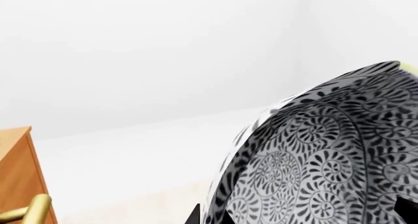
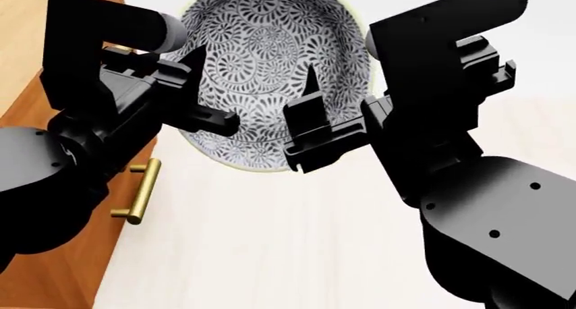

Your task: Put the bowl on top of the cabinet.

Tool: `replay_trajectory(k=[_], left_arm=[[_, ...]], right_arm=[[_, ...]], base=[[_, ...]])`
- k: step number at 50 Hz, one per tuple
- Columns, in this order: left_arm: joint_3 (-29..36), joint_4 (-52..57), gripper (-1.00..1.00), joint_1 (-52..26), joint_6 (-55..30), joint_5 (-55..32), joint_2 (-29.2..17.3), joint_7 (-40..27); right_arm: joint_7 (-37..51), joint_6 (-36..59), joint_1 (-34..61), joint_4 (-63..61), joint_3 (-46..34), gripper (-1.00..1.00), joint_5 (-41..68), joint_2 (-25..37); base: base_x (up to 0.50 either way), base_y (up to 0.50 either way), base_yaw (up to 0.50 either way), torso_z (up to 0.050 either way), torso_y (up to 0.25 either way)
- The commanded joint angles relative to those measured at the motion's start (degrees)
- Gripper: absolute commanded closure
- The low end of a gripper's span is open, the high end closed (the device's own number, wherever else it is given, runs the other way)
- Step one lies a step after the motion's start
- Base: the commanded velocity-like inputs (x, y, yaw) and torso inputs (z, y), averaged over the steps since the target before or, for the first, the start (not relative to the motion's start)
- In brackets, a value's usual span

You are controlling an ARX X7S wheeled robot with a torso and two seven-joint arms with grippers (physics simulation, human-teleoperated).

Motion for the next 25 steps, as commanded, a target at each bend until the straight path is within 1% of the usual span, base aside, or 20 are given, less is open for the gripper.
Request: replay_trajectory(k=[1,7,11,12,15,19,23,25], left_arm=[[-0.6,-2.1,1.0,-1.9,-0.8,-0.3,0.8,0.1],[0.3,-3.8,1.0,-4.2,-1.5,1.0,1.8,0.3],[1.1,-6.0,1.0,-6.0,-1.3,2.3,3.0,1.3],[1.5,-6.4,1.0,-6.4,-0.6,3.8,3.5,0.5],[2.1,-7.1,1.0,-6.7,-0.2,4.5,4.2,0.9],[2.6,-8.0,1.0,-7.1,-0.1,5.0,5.0,1.2],[3.1,-9.1,1.0,-7.8,-0.5,5.4,5.9,0.9],[3.2,-9.4,1.0,-8.0,-0.6,5.3,6.1,1.3]], right_arm=[[0.1,-0.4,-1.0,-1.3,0.4,-1.0,0.3,0.8],[1.1,-0.7,-1.6,-3.1,1.7,-1.0,1.8,2.6],[2.2,-1.3,-3.2,-5.4,3.3,-1.0,3.6,5.1],[2.8,-1.6,-3.9,-6.7,3.9,-1.0,4.2,6.2],[3.7,-2.6,-5.7,-9.1,5.0,-1.0,5.1,8.2],[4.9,-5.4,-10.2,-13.9,6.9,-1.0,6.0,12.6],[5.6,-11.8,-17.5,-17.3,10.7,-1.0,6.9,18.3],[5.8,-13.7,-20.1,-18.6,11.4,-1.0,6.4,20.2]], base=[[0.0,0.0,0.0,0.0,0.0],[0.0,0.0,0.0,0.0,0.0],[0.0,0.0,0.0,0.0,0.0],[0.0,0.0,0.0,0.0,0.0],[0.0,0.0,0.0,0.0,0.0],[0.0,0.0,0.0,0.003,0.002],[0.0,0.0,0.0,0.0,0.0],[0.0,0.0,0.0,0.0,0.0]])
